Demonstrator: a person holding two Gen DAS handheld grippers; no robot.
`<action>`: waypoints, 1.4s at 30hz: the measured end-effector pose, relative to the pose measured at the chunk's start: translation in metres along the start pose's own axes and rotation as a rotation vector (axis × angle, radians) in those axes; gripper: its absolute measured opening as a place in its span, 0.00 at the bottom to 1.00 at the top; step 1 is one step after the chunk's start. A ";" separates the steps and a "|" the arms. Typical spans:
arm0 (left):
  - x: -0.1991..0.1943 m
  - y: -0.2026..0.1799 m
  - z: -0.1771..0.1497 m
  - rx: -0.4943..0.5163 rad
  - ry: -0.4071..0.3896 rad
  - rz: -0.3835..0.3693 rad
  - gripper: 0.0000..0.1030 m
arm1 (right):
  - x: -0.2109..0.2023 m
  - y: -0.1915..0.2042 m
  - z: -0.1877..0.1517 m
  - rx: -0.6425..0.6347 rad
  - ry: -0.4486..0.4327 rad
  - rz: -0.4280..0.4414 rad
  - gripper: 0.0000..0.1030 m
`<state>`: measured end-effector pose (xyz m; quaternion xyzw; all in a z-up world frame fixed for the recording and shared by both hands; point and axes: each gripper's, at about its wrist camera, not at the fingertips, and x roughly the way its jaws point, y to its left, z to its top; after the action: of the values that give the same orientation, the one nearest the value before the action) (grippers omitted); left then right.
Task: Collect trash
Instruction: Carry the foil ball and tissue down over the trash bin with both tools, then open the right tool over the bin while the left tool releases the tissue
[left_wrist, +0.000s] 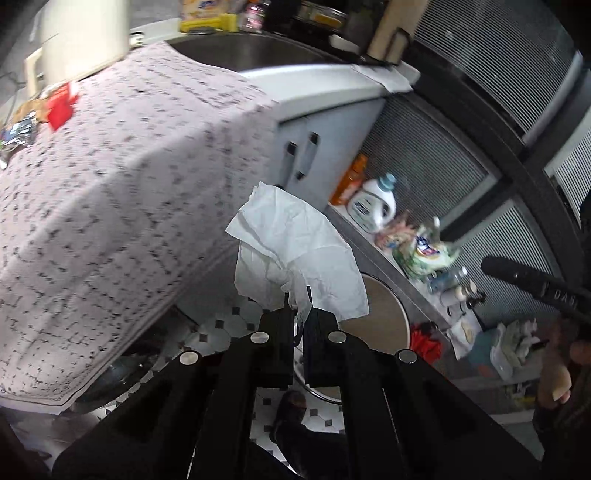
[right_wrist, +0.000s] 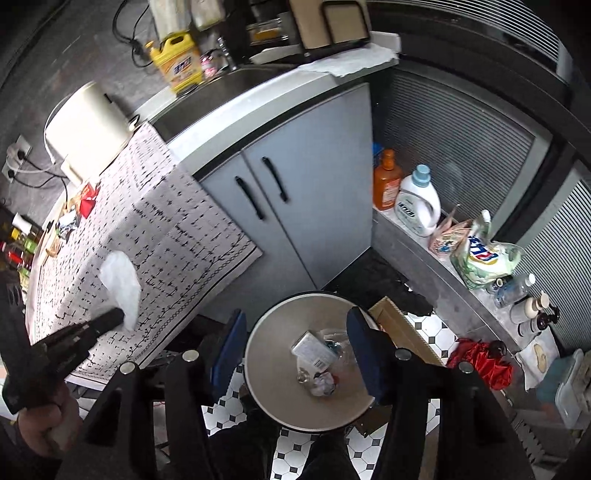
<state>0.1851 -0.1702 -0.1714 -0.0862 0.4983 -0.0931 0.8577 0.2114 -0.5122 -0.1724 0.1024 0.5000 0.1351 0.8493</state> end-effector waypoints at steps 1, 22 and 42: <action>0.002 -0.004 0.000 0.006 0.006 -0.004 0.04 | -0.003 -0.006 -0.001 0.008 -0.005 -0.001 0.55; 0.084 -0.101 -0.024 0.178 0.267 -0.148 0.09 | -0.044 -0.095 -0.037 0.158 -0.038 -0.092 0.56; 0.061 -0.056 -0.007 0.088 0.188 -0.082 0.59 | -0.032 -0.065 -0.023 0.088 -0.028 -0.043 0.61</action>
<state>0.2048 -0.2399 -0.2124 -0.0595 0.5680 -0.1574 0.8056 0.1848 -0.5826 -0.1774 0.1309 0.4957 0.0931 0.8535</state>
